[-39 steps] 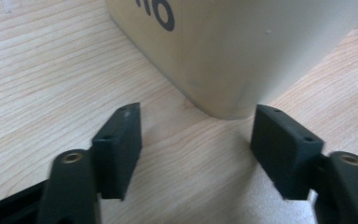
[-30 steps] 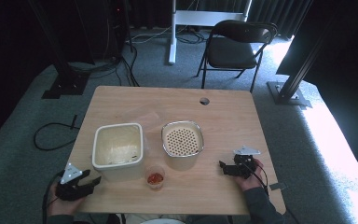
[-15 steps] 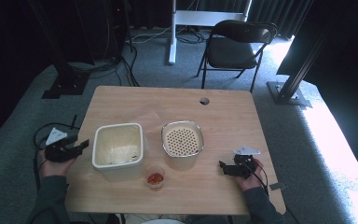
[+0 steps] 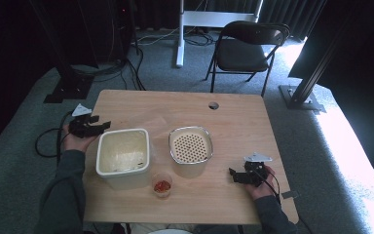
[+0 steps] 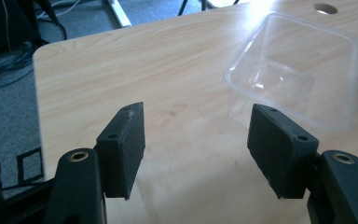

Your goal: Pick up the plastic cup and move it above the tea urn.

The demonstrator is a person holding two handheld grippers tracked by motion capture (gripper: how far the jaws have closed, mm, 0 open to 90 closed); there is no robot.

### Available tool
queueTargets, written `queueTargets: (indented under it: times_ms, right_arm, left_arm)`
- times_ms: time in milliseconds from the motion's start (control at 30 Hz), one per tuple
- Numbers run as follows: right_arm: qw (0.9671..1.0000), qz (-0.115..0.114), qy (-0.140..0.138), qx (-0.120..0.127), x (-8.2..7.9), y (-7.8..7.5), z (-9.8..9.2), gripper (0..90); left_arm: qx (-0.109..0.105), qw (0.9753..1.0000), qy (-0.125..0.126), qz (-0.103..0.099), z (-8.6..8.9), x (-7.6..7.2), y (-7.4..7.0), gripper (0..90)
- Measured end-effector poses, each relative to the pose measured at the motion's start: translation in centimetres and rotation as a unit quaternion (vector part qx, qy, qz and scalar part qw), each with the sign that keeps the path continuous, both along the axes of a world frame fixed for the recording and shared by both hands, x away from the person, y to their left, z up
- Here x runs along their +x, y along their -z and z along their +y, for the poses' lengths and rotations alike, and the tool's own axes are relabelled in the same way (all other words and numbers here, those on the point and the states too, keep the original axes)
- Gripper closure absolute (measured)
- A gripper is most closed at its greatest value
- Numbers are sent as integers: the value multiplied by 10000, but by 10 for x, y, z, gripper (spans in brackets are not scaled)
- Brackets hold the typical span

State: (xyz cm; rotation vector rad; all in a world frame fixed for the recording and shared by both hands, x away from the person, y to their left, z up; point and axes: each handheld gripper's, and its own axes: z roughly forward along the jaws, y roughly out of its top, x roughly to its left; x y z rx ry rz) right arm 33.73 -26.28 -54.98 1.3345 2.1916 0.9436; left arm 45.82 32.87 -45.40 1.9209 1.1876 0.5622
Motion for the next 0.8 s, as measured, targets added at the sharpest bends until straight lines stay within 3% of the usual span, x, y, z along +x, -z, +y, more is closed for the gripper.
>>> queueTargets:
  times_ms: [200,333,467,533,667,800]
  right_arm:
    - [10000,-1,-1,0,0,0,0,137]
    - [10000,-15,2,4,-1,0,-1,141]
    - [10000,-20,24,5,-3,0,-3,145]
    - [10000,-13,45,7,-3,0,-4,145]
    - [10000,-20,77,9,-5,0,-5,145]
    - [9999,-22,99,5,-5,0,-6,145]
  left_arm:
    - [-230,9993,205,229,-25,31,6,369]
    - [-472,9971,379,466,-33,46,17,336]
    - [-399,9956,457,709,-43,54,30,337]
    - [-492,9943,546,770,-47,57,34,337]
    - [-326,9936,645,872,-56,61,39,372]
    - [72,9934,544,1009,-60,62,44,528]
